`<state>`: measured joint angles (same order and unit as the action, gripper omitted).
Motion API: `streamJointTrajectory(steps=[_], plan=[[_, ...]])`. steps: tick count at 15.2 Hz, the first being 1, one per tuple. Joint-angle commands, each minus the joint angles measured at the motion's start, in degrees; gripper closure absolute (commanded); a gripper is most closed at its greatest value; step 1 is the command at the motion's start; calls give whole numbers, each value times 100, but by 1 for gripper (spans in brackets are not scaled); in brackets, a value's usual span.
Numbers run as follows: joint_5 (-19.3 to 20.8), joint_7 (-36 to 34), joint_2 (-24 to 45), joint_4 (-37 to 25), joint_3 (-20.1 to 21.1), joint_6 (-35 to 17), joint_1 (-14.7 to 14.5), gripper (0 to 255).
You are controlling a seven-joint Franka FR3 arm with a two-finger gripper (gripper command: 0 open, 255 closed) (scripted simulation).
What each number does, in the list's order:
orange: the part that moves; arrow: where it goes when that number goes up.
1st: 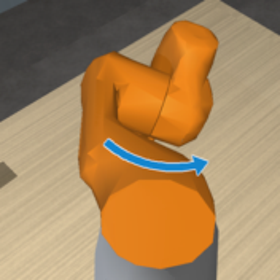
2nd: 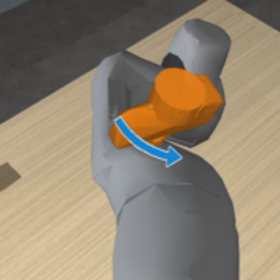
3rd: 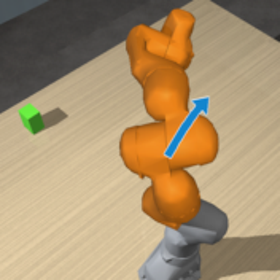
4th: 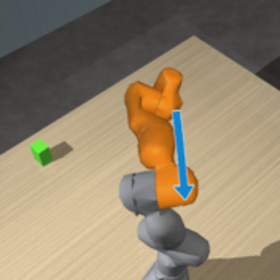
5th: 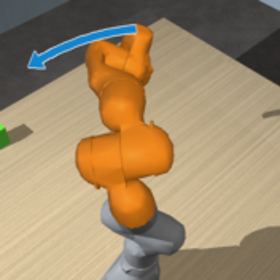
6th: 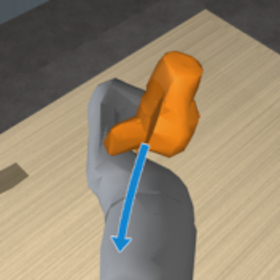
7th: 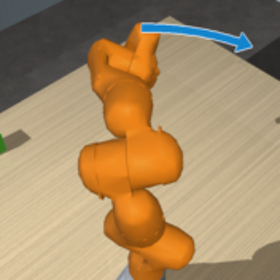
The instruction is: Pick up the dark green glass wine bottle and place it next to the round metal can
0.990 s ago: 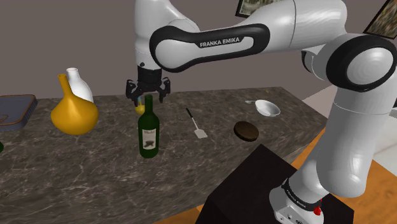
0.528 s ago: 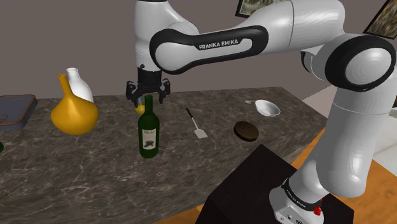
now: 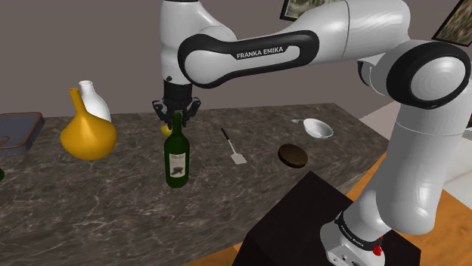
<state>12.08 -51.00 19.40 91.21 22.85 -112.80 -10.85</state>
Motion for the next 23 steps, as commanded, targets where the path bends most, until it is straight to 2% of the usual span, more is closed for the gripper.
streamJointTrajectory(steps=[1,3,22,23], plan=[[0,0,2,1,0,1,0,255],[0,1,1,2,0,-1,1,255],[-62,144,-12,-1420,49,1422,-108,255],[-143,264,-195,-1169,29,1330,23,255]])
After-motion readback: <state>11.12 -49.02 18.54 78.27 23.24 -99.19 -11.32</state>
